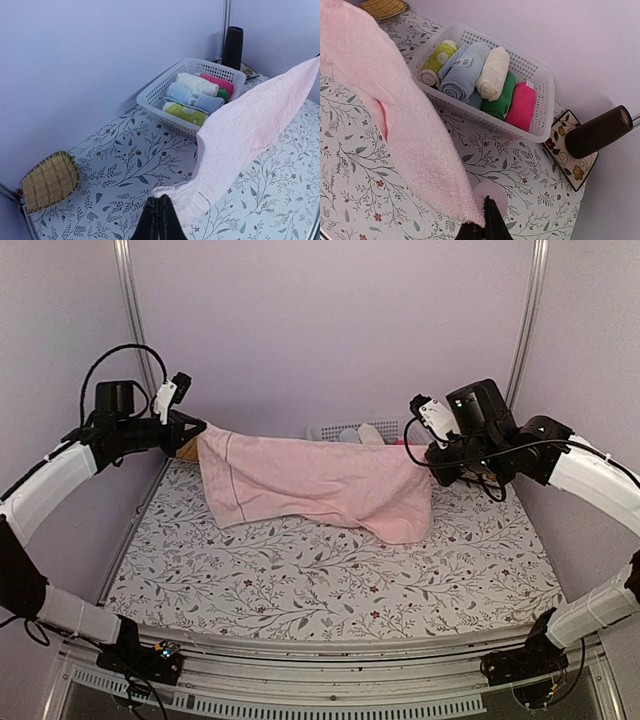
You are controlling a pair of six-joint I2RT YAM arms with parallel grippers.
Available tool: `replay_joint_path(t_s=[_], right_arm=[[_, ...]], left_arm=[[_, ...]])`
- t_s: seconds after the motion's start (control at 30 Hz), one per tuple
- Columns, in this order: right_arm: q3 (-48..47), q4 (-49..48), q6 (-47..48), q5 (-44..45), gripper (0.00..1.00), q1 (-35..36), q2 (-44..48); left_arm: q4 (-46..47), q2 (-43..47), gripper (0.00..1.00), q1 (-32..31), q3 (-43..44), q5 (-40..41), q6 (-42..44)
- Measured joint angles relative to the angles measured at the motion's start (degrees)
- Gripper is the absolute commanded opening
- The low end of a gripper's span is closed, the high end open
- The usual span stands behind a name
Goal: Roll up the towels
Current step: Smooth out the towel at the center of the board.
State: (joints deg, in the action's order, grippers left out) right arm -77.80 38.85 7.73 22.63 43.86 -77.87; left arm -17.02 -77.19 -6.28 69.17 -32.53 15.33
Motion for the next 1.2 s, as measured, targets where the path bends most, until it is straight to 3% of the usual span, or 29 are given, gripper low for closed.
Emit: replay_joint_path(t_s=[0.33,0.53,0.8,1.0,1.2], right_arm=[[-1.22,12.41,-2.73,9.68,0.04,6.99,6.75],[-1.38,15.08,-4.04,16.39,0.09,7.10,9.94],[-1.09,7.98,0.42,19.45,0.04,1.81,0.44],[-1.09,-0.74,5.42,19.43,0.04,-6.08,-13.35],[-5.79,-5.05,8.94,19.43,0.03,-8.22,-27.04]], left_arm=[[1.18,25.97,0.00,2.38,-10.40,-3.10,0.72],[0.24,28.70,0.00,2.78,-12.52,0.13,0.44],[1.49,15.61,0.00,3.67,-14.29,5.27,-1.49],[4.81,1.03,0.00,3.63,-14.71,6.99,-2.12],[8.22,-13.46,0.00,3.06,-12.31,10.47,-2.78]])
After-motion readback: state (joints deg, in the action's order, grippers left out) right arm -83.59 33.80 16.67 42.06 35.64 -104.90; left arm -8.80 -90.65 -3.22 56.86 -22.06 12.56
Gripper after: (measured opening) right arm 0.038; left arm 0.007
